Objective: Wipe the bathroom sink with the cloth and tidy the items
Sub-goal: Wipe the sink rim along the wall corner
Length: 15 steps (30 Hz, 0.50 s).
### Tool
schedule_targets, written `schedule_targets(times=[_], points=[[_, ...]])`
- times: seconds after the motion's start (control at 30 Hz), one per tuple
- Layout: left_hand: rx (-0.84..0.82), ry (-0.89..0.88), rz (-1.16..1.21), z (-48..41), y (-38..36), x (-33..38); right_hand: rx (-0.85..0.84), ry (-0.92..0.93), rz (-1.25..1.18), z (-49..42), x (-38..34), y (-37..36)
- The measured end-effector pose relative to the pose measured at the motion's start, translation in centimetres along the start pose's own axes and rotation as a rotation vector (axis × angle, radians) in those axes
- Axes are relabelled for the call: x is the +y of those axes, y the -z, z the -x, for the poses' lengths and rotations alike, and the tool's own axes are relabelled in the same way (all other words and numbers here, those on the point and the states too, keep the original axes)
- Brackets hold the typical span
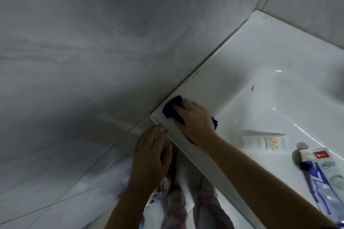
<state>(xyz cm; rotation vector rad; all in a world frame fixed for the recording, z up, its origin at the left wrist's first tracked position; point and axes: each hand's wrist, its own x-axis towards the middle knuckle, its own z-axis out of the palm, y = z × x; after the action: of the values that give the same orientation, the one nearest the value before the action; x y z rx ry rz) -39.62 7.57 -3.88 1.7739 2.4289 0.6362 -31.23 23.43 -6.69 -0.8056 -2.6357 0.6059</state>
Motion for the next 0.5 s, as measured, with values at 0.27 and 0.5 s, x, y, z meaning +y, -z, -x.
schedule_targets(times=[0.27,0.5], points=[[0.007,0.015,0.057,3.7,2.0,-1.6,0.226,-0.496,-0.007,-2.7,-0.7,-0.1],[-0.013,0.001,0.085,6.6,2.8,-2.6,0.112,-0.326,-0.038,3.3,-7.9,-3.1]])
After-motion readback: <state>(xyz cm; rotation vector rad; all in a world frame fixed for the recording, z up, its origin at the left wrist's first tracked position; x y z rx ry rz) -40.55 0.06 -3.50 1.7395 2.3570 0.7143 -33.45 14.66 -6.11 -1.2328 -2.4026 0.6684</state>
